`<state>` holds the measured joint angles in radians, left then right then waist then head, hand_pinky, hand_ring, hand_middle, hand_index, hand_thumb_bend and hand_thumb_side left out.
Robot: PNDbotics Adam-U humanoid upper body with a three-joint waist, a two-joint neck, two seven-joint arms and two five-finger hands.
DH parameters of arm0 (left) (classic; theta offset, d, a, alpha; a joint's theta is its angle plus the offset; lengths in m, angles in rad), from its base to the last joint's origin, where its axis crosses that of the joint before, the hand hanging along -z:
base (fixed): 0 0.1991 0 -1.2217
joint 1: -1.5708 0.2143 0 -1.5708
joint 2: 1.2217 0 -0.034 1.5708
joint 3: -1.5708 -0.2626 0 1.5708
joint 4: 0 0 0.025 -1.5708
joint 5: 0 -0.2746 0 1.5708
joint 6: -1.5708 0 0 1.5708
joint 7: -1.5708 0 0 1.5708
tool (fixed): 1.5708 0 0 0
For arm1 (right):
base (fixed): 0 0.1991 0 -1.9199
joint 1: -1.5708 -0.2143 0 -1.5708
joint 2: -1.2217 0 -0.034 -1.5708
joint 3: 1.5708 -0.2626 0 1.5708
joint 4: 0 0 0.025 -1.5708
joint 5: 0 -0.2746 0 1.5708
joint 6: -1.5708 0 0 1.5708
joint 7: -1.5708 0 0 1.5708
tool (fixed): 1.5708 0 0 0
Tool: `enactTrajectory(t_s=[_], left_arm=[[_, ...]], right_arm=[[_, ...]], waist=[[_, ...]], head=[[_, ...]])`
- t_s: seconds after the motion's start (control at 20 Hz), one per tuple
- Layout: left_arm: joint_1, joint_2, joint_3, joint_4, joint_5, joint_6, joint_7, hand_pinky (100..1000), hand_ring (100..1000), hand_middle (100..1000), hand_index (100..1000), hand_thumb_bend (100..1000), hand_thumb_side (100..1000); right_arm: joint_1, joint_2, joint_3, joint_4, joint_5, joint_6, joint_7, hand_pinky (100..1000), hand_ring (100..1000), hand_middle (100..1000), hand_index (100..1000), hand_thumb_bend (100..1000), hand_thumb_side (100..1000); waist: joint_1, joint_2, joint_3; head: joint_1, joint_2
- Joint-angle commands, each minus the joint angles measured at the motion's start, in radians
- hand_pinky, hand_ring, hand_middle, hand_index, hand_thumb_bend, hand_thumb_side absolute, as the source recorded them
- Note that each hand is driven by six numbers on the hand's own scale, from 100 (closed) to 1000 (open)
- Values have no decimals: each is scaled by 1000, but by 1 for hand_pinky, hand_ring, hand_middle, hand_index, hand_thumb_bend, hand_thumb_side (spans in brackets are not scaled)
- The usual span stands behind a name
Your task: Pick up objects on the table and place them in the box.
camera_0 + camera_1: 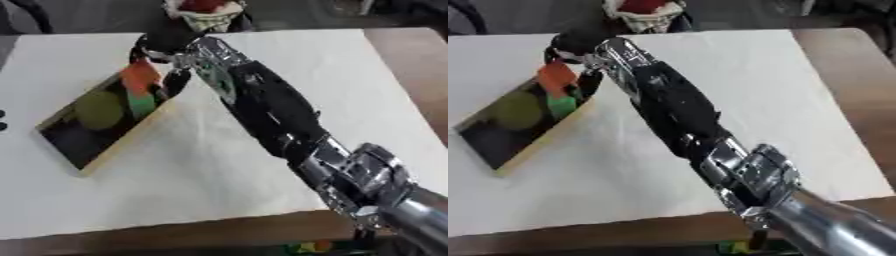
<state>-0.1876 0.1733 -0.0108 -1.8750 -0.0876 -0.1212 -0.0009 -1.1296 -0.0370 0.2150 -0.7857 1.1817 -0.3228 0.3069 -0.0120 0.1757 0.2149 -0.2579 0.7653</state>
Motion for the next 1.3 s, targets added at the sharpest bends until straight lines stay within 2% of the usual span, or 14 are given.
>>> enactTrajectory(t_s=[0.05, 0.3, 0.45, 0.65, 0.7, 0.95, 1.3], left_arm=[[-15, 7, -2, -21, 4, -1, -3, 592, 624, 570, 742, 100, 600], [-16, 7, -1, -21, 4, 0, -2, 592, 624, 570, 743, 100, 600], [-16, 7, -1, -21, 4, 0, -1, 592, 624, 570, 743, 100, 600], [-17, 7, 0, -21, 4, 0, -1, 592, 624, 570, 743, 100, 600], [-17, 7, 0, -21, 4, 0, -1, 592, 624, 570, 743, 100, 600], [-17, 8, 1, -21, 3, 0, 0, 592, 624, 570, 743, 100, 600], [-13, 10, 5, -20, 1, 1, 4, 591, 624, 569, 743, 100, 600]], right_arm=[[-26, 2, -12, -6, 25, 8, -27, 801, 806, 723, 867, 122, 188], [-26, 4, -13, -5, 40, 11, -49, 812, 824, 815, 953, 215, 397], [-26, 2, -13, -8, 44, 10, -51, 819, 834, 861, 974, 274, 486], [-27, 1, -13, -11, 49, 11, -51, 820, 836, 870, 976, 284, 496], [-27, 0, -13, -11, 50, 12, -51, 826, 846, 899, 986, 315, 545], [-29, -9, -17, -12, 49, 17, -36, 840, 864, 945, 996, 364, 583], [-54, -52, -14, -55, 18, 6, -22, 849, 873, 966, 1000, 374, 541]], waist=[[4, -12, 4], [1, -11, 9], [0, -11, 9], [0, -11, 9], [0, -11, 9], [-2, -11, 7], [-3, -14, -5]], head=[[-5, 5], [-6, 5], [-6, 5], [-6, 5], [-6, 5], [-5, 5], [6, 5]])
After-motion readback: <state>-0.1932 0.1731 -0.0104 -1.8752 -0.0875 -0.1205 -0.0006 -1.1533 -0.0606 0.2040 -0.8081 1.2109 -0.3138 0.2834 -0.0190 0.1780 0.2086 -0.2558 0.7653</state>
